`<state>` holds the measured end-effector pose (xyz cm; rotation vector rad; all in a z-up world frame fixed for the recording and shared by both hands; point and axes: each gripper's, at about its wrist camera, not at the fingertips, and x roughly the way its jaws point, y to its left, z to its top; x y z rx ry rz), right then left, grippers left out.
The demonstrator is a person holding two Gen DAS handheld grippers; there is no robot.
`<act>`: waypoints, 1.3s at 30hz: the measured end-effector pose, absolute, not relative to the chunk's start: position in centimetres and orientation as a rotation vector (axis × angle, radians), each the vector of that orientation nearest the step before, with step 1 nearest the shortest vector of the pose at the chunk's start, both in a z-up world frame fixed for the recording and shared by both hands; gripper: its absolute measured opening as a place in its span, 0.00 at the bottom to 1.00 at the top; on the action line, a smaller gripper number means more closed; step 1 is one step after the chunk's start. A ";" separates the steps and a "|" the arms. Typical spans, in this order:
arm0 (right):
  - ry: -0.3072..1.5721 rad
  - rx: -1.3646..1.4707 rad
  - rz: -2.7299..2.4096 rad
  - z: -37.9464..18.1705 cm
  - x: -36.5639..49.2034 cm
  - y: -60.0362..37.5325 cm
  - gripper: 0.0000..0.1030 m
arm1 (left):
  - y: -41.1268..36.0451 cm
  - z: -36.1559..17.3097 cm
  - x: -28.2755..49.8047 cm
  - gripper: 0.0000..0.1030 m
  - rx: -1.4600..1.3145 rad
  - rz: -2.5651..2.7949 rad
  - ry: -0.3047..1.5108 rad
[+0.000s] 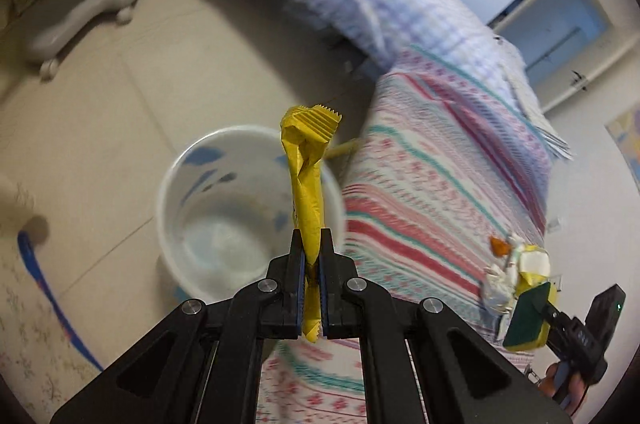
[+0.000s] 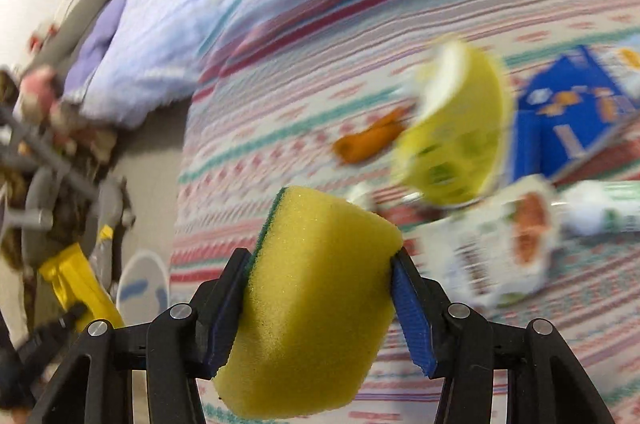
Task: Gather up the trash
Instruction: 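Carry wrapper and sponge to the white wastebasket and open both grippers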
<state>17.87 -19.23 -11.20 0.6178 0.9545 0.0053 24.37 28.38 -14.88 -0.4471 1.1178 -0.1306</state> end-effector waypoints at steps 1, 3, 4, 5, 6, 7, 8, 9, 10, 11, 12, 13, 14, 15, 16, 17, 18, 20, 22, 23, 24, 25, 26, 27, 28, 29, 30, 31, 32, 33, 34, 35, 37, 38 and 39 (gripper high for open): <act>0.961 0.599 0.020 -11.5 18.3 -18.3 0.58 | 28.6 -15.3 24.5 0.05 -0.449 -0.126 1.131; 0.976 0.568 0.060 -12.2 19.3 -16.1 0.58 | 29.0 -16.1 24.6 0.05 -0.450 -0.113 1.155; 0.979 0.560 0.081 -12.5 19.3 -15.0 0.58 | 29.0 -16.4 24.7 0.05 -0.445 -0.105 1.161; 0.983 0.551 0.104 -12.8 19.7 -13.9 0.58 | 29.4 -16.4 24.9 0.05 -0.441 -0.099 1.163; 0.986 0.541 0.126 -13.1 20.0 -12.7 0.58 | 29.5 -16.6 25.1 0.05 -0.430 -0.086 1.165; 0.986 0.530 0.145 -13.3 20.3 -11.4 0.58 | 29.6 -16.8 25.3 0.05 -0.425 -0.078 1.169; 0.983 0.522 0.165 -13.5 20.7 -10.0 0.58 | 29.7 -17.1 25.5 0.05 -0.421 -0.072 1.178; 0.981 0.519 0.182 -13.7 21.2 -8.7 0.58 | 29.9 -17.3 25.7 0.06 -0.420 -0.070 1.187; 0.978 0.515 0.207 -13.8 21.6 -7.4 0.58 | 30.1 -17.8 26.0 0.07 -0.422 -0.066 1.207; 0.978 0.511 0.228 -13.9 21.9 -6.2 0.58 | 30.4 -18.1 26.2 0.07 -0.428 -0.057 1.220; 0.978 0.509 0.243 -13.9 22.1 -5.3 0.58 | 30.9 -18.6 26.4 0.08 -0.445 -0.038 1.238; 0.976 0.510 0.260 -14.0 22.5 -4.2 0.58 | 31.3 -18.8 26.5 0.11 -0.455 -0.026 1.246; 0.972 0.518 0.278 -14.1 22.9 -3.2 0.58 | 31.8 -19.0 26.5 0.14 -0.465 -0.012 1.252; 0.971 0.525 0.293 -14.3 23.2 -2.1 0.58 | 32.3 -19.2 26.5 0.21 -0.476 0.004 1.253; 0.974 0.530 0.307 -14.6 23.7 -0.9 0.58 | 33.0 -19.1 26.3 0.31 -0.486 0.018 1.245; 0.979 0.533 0.315 -14.7 24.1 -0.1 0.58 | 33.2 -18.9 26.2 0.37 -0.490 0.024 1.236; 0.984 0.530 0.326 -14.8 24.5 0.9 0.58 | 33.7 -18.6 26.0 0.47 -0.491 0.029 1.217; 0.985 0.512 0.345 -14.9 25.2 2.8 0.58 | 34.2 -18.1 25.7 0.51 -0.493 0.039 1.191; 0.983 0.495 0.355 -14.8 25.7 3.7 0.58 | 34.7 -17.8 25.5 0.51 -0.508 0.053 1.176; 0.980 0.485 0.363 -14.7 26.0 4.4 0.58 | 35.0 -17.7 25.5 0.51 -0.522 0.054 1.173; 0.978 0.470 0.370 -14.7 26.2 5.0 0.59 | 35.3 -17.8 25.5 0.51 -0.546 0.052 1.171; 0.976 0.450 0.377 -14.7 26.5 5.8 0.59 | 35.5 -17.8 25.5 0.51 -0.560 0.051 1.170; 0.973 0.427 0.385 -14.7 26.8 6.7 0.59 | 35.6 -17.8 25.5 0.51 -0.571 0.052 1.167; 0.972 0.407 0.392 -14.7 27.1 7.6 0.60 | 35.8 -17.6 25.4 0.51 -0.580 0.059 1.161; 0.971 0.386 0.399 -14.7 27.4 8.5 0.62 | 35.8 -17.5 25.4 0.51 -0.582 0.062 1.156; 0.969 0.358 0.402 -14.8 27.7 9.3 0.62 | 35.8 -17.4 25.4 0.51 -0.581 0.063 1.152; 0.966 0.325 0.400 -14.8 28.0 10.3 0.63 | 35.6 -17.2 25.4 0.51 -0.579 0.062 1.145; 0.963 0.294 0.400 -14.8 28.3 11.2 0.65 | 35.5 -17.2 25.5 0.51 -0.577 0.061 1.143; 0.961 0.267 0.400 -14.9 28.5 12.0 0.67 | 35.4 -17.1 25.5 0.51 -0.575 0.057 1.142; 0.962 0.246 0.400 -15.0 28.6 12.5 0.69 | 35.2 -17.0 25.5 0.51 -0.576 0.045 1.139; 0.963 0.224 0.398 -15.0 28.8 13.0 0.70 | 35.1 -16.9 25.5 0.51 -0.577 0.041 1.138; 0.959 0.207 0.399 -15.0 28.9 13.4 0.70 | 35.0 -16.9 25.5 0.51 -0.577 0.036 1.138; 0.950 0.195 0.410 -15.0 28.9 13.7 0.75 | 34.7 -16.8 25.6 0.51 -0.581 0.025 1.137; 0.949 0.196 0.406 -15.1 29.0 13.7 0.76 | 34.7 -16.7 25.6 0.51 -0.584 0.019 1.136; 0.952 0.200 0.401 -15.2 29.1 13.7 0.76 | 34.6 -16.6 25.5 0.51 -0.588 0.011 1.130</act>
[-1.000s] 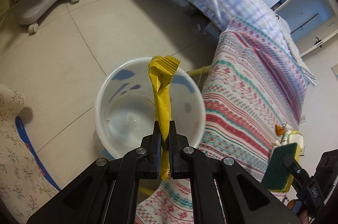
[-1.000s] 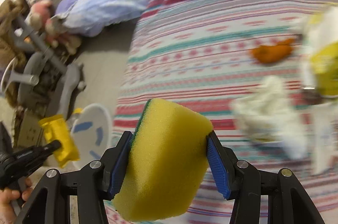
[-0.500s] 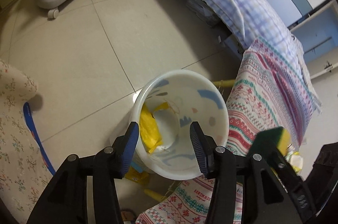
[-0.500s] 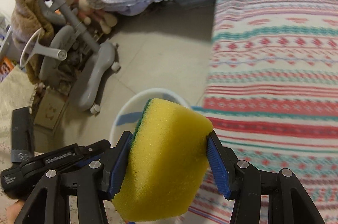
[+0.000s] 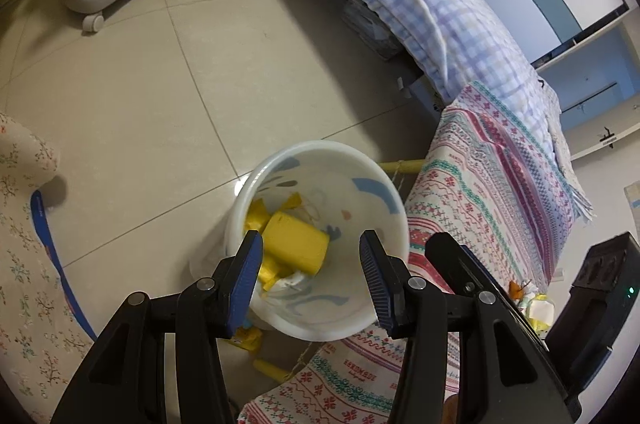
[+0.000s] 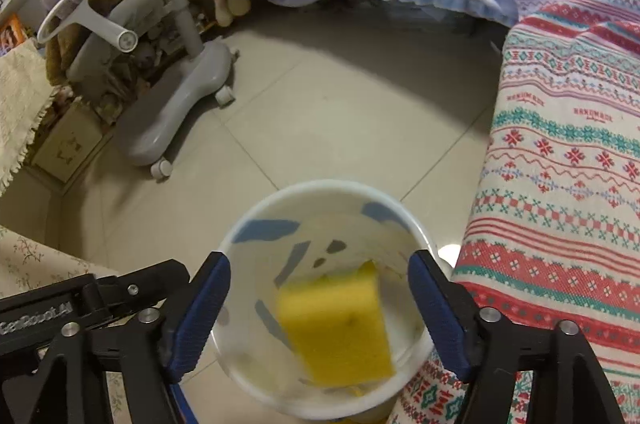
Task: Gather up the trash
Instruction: 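Carry wrapper and sponge to the white wastebasket and open both grippers, then grasp the crumpled white tissue with the left gripper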
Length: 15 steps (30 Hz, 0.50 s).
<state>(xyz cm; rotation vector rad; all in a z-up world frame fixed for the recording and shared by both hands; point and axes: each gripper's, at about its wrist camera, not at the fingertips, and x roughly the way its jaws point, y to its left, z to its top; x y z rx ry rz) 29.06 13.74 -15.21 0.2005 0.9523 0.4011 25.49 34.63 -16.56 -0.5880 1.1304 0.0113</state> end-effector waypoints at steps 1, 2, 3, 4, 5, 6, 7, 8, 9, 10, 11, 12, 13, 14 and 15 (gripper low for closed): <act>0.960 0.209 0.398 -15.3 29.2 13.6 0.76 | 34.6 -16.5 25.5 0.51 -0.587 0.010 1.128; 0.969 0.220 0.397 -15.5 29.4 13.6 0.76 | 34.6 -16.4 25.5 0.51 -0.584 0.013 1.126; 0.974 0.233 0.396 -15.5 29.6 13.4 0.76 | 34.6 -16.4 25.4 0.51 -0.580 0.016 1.124; 0.976 0.243 0.394 -15.5 29.7 13.3 0.76 | 34.6 -16.4 25.4 0.51 -0.578 0.016 1.122; 0.981 0.251 0.392 -15.4 29.8 13.3 0.76 | 34.6 -16.3 25.4 0.51 -0.580 0.012 1.121; 0.986 0.258 0.389 -15.3 29.8 13.2 0.76 | 34.5 -16.3 25.4 0.51 -0.582 0.002 1.120; 0.989 0.269 0.386 -15.2 29.8 13.0 0.76 | 34.5 -16.3 25.3 0.51 -0.584 -0.001 1.119; 0.988 0.283 0.386 -14.9 29.6 12.6 0.76 | 34.5 -16.2 25.3 0.51 -0.586 -0.003 1.118; 0.988 0.287 0.386 -14.7 29.5 12.4 0.76 | 34.5 -16.2 25.2 0.51 -0.589 -0.001 1.114; 0.987 0.285 0.383 -14.5 29.2 12.1 0.76 | 34.4 -16.1 25.2 0.51 -0.591 -0.001 1.111; 0.987 0.277 0.378 -14.2 29.0 11.7 0.76 | 34.2 -16.0 25.1 0.51 -0.593 -0.004 1.107; 0.986 0.268 0.375 -13.9 28.7 11.3 0.76 | 34.0 -15.8 25.1 0.51 -0.595 -0.009 1.103; 0.985 0.258 0.374 -13.5 28.4 10.9 0.76 | 33.7 -15.7 25.1 0.51 -0.596 -0.016 1.099; 0.984 0.246 0.372 -13.0 27.9 10.2 0.76 | 33.2 -15.4 25.2 0.51 -0.591 -0.028 1.094; 0.981 0.239 0.371 -12.6 27.5 9.6 0.76 | 32.7 -15.3 25.3 0.51 -0.582 -0.036 1.092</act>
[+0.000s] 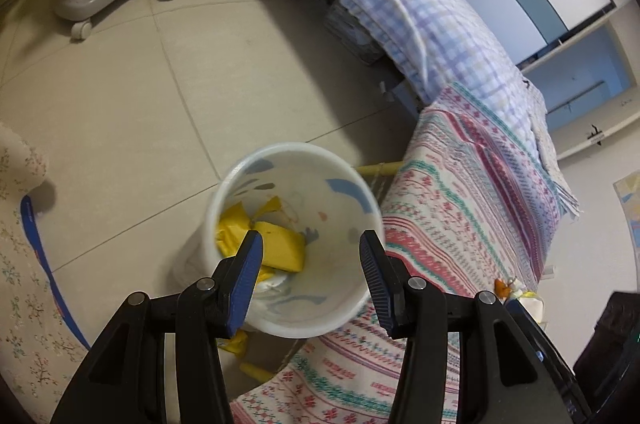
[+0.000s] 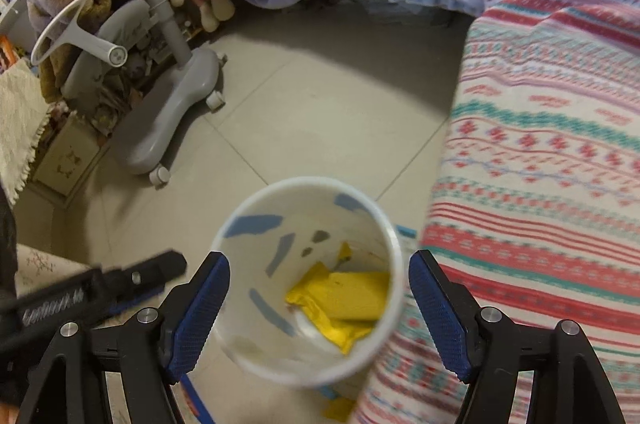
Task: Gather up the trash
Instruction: 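Grasp the crumpled white tissue with the left gripper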
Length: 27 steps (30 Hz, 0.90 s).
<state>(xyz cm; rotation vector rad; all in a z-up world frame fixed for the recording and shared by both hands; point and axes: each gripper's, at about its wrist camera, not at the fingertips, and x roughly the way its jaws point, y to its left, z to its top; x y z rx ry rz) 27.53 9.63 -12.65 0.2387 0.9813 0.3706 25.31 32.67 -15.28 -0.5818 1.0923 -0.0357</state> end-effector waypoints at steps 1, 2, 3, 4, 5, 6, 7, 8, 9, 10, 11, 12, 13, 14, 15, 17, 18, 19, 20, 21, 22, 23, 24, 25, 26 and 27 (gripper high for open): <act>0.979 0.230 0.369 -12.1 26.9 8.7 0.76 | 32.1 -15.2 25.4 0.51 -0.573 -0.042 1.093; 0.976 0.225 0.369 -11.6 26.4 7.9 0.76 | 31.6 -15.2 25.5 0.51 -0.566 -0.049 1.096; 0.973 0.220 0.369 -11.2 25.9 7.0 0.77 | 30.6 -15.2 25.7 0.51 -0.558 -0.068 1.103; 0.970 0.212 0.365 -10.7 25.2 6.0 0.79 | 29.9 -15.2 25.7 0.51 -0.553 -0.084 1.107; 0.969 0.205 0.361 -10.4 24.7 5.1 0.79 | 29.0 -15.1 25.8 0.51 -0.544 -0.101 1.111; 0.971 0.196 0.353 -10.0 24.1 3.8 0.80 | 27.9 -15.1 25.9 0.51 -0.529 -0.121 1.116; 0.979 0.188 0.341 -9.6 23.5 2.3 0.80 | 26.3 -14.9 25.9 0.51 -0.505 -0.145 1.119; 0.987 0.186 0.329 -9.3 23.0 0.8 0.80 | 25.1 -14.8 25.9 0.51 -0.485 -0.164 1.122; 0.992 0.189 0.321 -9.1 22.6 -0.5 0.80 | 23.0 -14.7 25.9 0.51 -0.451 -0.199 1.128; 0.998 0.196 0.308 -8.7 22.3 -2.0 0.80 | 21.6 -14.7 25.8 0.52 -0.432 -0.223 1.132; 1.001 0.207 0.286 -8.3 21.8 -3.9 0.80 | 19.9 -14.6 25.7 0.52 -0.407 -0.257 1.138; 0.997 0.222 0.262 -7.8 21.4 -6.0 0.80 | 17.3 -14.7 25.6 0.52 -0.374 -0.308 1.150; 0.989 0.236 0.233 -7.3 21.0 -8.4 0.81 | 15.6 -14.8 25.4 0.52 -0.355 -0.341 1.156; 0.974 0.245 0.192 -6.8 20.5 -10.7 0.82 | 14.0 -14.8 25.2 0.52 -0.335 -0.375 1.161; 0.961 0.255 0.154 -6.5 20.1 -12.6 0.83 | 11.7 -14.9 24.8 0.52 -0.304 -0.417 1.170; 0.927 0.310 0.074 -6.1 19.0 -17.1 0.85 | 8.1 -15.1 24.2 0.52 -0.255 -0.488 1.188; 0.912 0.363 0.033 -6.3 18.4 -19.6 0.85 | 5.6 -15.4 23.6 0.53 -0.233 -0.535 1.204; 0.913 0.412 -0.004 -6.5 18.0 -21.5 0.85 | 4.2 -15.6 23.4 0.55 -0.227 -0.556 1.216; 0.936 0.484 -0.061 -7.2 17.5 -23.9 0.85 | 2.8 -15.8 23.0 0.57 -0.226 -0.579 1.229; 0.953 0.530 -0.089 -7.6 17.3 -25.2 0.85 | 0.8 -16.3 22.7 0.61 -0.231 -0.607 1.247; 0.969 0.576 -0.107 -8.0 17.0 -26.4 0.85 | -0.2 -16.5 22.6 0.62 -0.234 -0.618 1.255; 0.984 0.614 -0.117 -8.5 16.8 -27.4 0.85 | -1.5 -16.8 22.5 0.62 -0.236 -0.622 1.258; 1.001 0.642 -0.127 -9.1 16.5 -28.2 0.85 | -2.2 -16.9 22.5 0.62 -0.235 -0.619 1.256; 1.028 0.662 -0.140 -9.8 16.4 -28.7 0.85 | -3.2 -17.2 22.6 0.63 -0.232 -0.611 1.251; 1.052 0.673 -0.149 -10.3 16.2 -28.8 0.85 | -4.0 -17.5 22.8 0.64 -0.229 -0.605 1.250; 1.087 0.689 -0.159 -11.2 16.1 -29.0 0.85 | -5.0 -18.0 22.9 0.67 -0.218 -0.597 1.262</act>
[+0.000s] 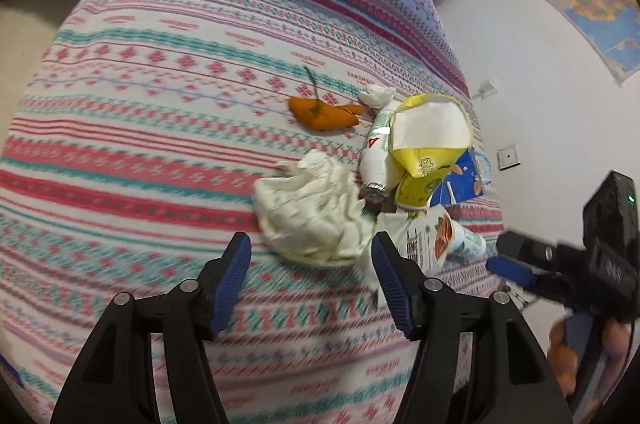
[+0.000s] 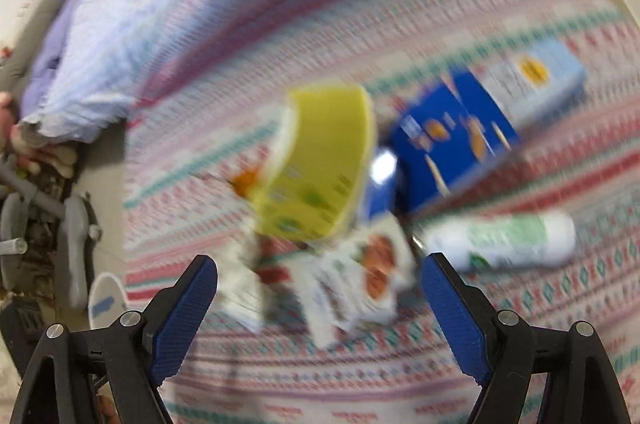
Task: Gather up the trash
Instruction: 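Grasp the crumpled white tissue with the left gripper, then lift the tissue with the left gripper while the right gripper grasps the nut snack packet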
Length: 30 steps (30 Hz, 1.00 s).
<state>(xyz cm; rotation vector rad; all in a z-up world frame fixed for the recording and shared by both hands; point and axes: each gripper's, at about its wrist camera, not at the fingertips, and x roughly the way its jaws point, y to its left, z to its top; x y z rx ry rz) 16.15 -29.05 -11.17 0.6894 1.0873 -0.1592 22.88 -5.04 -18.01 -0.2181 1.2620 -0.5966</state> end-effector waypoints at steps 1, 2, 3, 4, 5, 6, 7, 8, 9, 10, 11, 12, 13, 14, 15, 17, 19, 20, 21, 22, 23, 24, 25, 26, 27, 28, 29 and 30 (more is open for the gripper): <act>1.114 0.704 -0.161 -11.9 16.0 -29.3 0.85 | -5.5 -18.5 23.0 0.68 -0.210 -0.591 1.275; 1.143 0.720 -0.156 -12.6 15.8 -29.4 0.85 | -6.2 -19.1 23.1 0.68 -0.203 -0.577 1.291; 1.168 0.735 -0.144 -13.2 15.6 -29.4 0.85 | -6.6 -19.6 23.2 0.68 -0.202 -0.564 1.298; 1.181 0.747 -0.136 -13.6 15.6 -29.4 0.85 | -6.8 -20.0 23.3 0.68 -0.200 -0.554 1.299; 1.192 0.753 -0.134 -14.0 15.6 -29.4 0.85 | -7.0 -20.3 23.4 0.68 -0.198 -0.542 1.298; 1.202 0.752 -0.139 -14.3 15.5 -29.2 0.85 | -7.1 -20.7 23.5 0.66 -0.201 -0.529 1.303; 1.210 0.747 -0.146 -14.5 15.5 -29.2 0.85 | -7.1 -20.9 23.6 0.54 -0.218 -0.532 1.301; 1.216 0.741 -0.152 -14.7 15.5 -29.2 0.85 | -7.1 -21.0 23.6 0.47 -0.245 -0.543 1.297; 1.222 0.735 -0.155 -14.9 15.6 -29.1 0.85 | -6.8 -20.9 23.7 0.44 -0.272 -0.556 1.297; 1.225 0.732 -0.155 -14.9 15.7 -29.1 0.85 | -6.4 -20.5 23.6 0.39 -0.277 -0.547 1.278; 1.225 0.732 -0.154 -15.0 15.7 -29.2 0.85 | -5.9 -20.0 23.8 0.39 -0.268 -0.539 1.256; 1.223 0.732 -0.155 -15.1 15.7 -29.3 0.85 | -5.4 -19.4 23.6 0.37 -0.254 -0.538 1.222; 1.223 0.731 -0.161 -15.2 15.8 -29.3 0.85 | -5.0 -19.0 23.5 0.37 -0.255 -0.539 1.207; 1.223 0.731 -0.167 -15.4 16.1 -29.4 0.85 | -4.7 -18.6 23.4 0.37 -0.261 -0.544 1.197; 1.223 0.732 -0.173 -15.6 16.3 -29.6 0.85 | -4.2 -18.1 23.2 0.37 -0.267 -0.558 1.185; 1.228 0.735 -0.189 -16.1 16.3 -29.8 0.85 | -3.5 -17.4 22.8 0.37 -0.252 -0.560 1.162; 1.235 0.743 -0.189 -16.8 16.7 -29.6 0.85 | -3.2 -16.6 22.7 0.37 -0.212 -0.549 1.133; 1.239 0.747 -0.188 -17.1 16.8 -29.4 0.85 | -3.0 -16.4 22.6 0.37 -0.204 -0.546 1.126; 1.242 0.749 -0.186 -17.3 17.0 -29.0 0.85 | -2.6 -16.3 22.6 0.37 -0.199 -0.541 1.121; 1.243 0.750 -0.185 -17.5 17.1 -28.8 0.85 | -2.2 -16.1 22.6 0.37 -0.197 -0.537 1.117; 1.246 0.745 -0.183 -17.8 17.2 -28.5 0.85 | -1.9 -16.0 22.6 0.37 -0.197 -0.534 1.116; 1.249 0.741 -0.184 -17.9 17.4 -28.2 0.85 | -1.7 -16.0 22.7 0.37 -0.198 -0.530 1.116; 1.251 0.738 -0.188 -18.1 17.6 -27.9 0.85 | -1.4 -16.0 22.8 0.37 -0.201 -0.527 1.119; 1.257 0.737 -0.195 -18.5 17.7 -27.8 0.85 | -1.3 -16.0 22.8 0.37 -0.203 -0.526 1.121; 1.261 0.737 -0.200 -18.7 17.8 -27.7 0.85 | -0.9 -16.0 22.9 0.37 -0.206 -0.525 1.123; 1.263 0.737 -0.205 -18.9 17.9 -27.5 0.85 | -0.7 -16.0 22.9 0.37 -0.207 -0.524 1.124; 1.264 0.737 -0.208 -19.2 18.1 -27.5 0.85 | -0.6 -16.0 22.8 0.37 -0.207 -0.523 1.124; 1.262 0.738 -0.205 -19.6 18.2 -27.4 0.85 | -0.4 -15.9 22.9 0.37 -0.210 -0.524 1.125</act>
